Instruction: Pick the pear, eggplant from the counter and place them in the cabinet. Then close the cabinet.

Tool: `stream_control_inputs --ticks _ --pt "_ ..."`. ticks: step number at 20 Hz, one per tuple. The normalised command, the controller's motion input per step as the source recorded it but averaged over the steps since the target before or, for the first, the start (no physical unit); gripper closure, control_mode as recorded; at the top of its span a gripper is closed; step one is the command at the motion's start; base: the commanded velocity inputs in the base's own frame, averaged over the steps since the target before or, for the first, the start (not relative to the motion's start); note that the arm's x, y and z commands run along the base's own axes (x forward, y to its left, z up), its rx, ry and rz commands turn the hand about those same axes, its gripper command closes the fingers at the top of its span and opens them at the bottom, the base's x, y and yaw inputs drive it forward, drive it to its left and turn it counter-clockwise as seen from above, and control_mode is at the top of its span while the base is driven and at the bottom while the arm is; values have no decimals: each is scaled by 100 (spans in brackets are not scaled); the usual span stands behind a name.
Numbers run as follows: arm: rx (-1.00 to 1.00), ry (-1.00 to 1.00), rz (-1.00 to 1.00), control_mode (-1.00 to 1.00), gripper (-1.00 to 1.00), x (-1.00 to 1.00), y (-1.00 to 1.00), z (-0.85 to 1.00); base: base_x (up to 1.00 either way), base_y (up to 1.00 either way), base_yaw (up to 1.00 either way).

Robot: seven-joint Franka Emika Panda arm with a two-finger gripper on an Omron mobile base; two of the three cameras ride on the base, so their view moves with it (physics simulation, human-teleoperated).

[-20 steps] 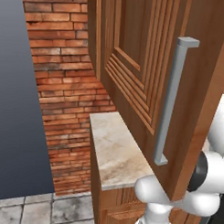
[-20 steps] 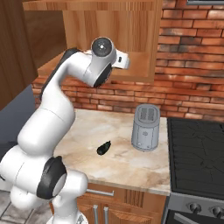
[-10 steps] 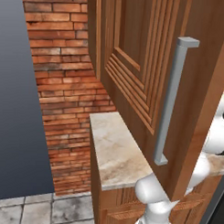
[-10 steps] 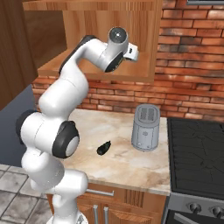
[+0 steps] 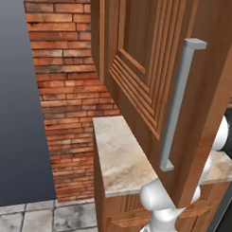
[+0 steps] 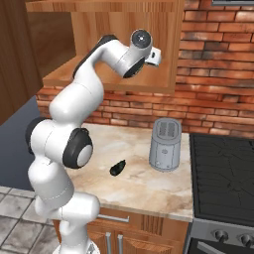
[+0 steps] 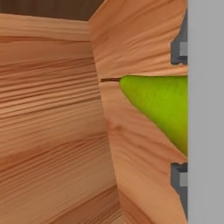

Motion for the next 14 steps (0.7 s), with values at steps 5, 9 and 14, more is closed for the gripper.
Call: stream_control_inputs --ticks 5,9,14 --pt "0 -20 0 -100 -100 -25 1 -42 0 0 0" --pt "0 -9 0 -100 -100 -100 -1 1 0 0 0" --pt "0 8 0 -100 -100 -100 -2 31 0 0 0"
